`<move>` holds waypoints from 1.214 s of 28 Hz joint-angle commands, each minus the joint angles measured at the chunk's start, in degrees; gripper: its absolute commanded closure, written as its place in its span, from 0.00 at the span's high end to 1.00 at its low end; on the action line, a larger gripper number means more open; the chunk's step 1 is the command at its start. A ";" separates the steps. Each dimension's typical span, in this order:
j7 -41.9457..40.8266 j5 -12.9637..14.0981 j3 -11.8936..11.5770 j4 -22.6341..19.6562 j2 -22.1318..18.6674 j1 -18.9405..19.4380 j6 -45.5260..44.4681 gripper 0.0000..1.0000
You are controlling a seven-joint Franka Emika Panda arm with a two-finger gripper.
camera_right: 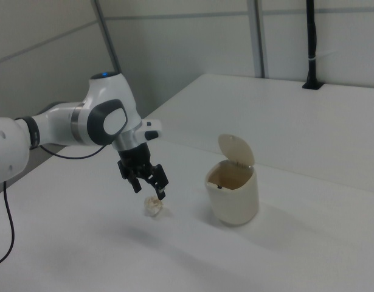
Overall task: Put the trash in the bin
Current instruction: 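Move the open gripper down over the crumpled white tissue, then close the gripper on the crumpled white tissue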
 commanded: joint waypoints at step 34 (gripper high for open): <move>16.44 -7.58 -0.66 9.36 16.09 6.63 13.98 1.00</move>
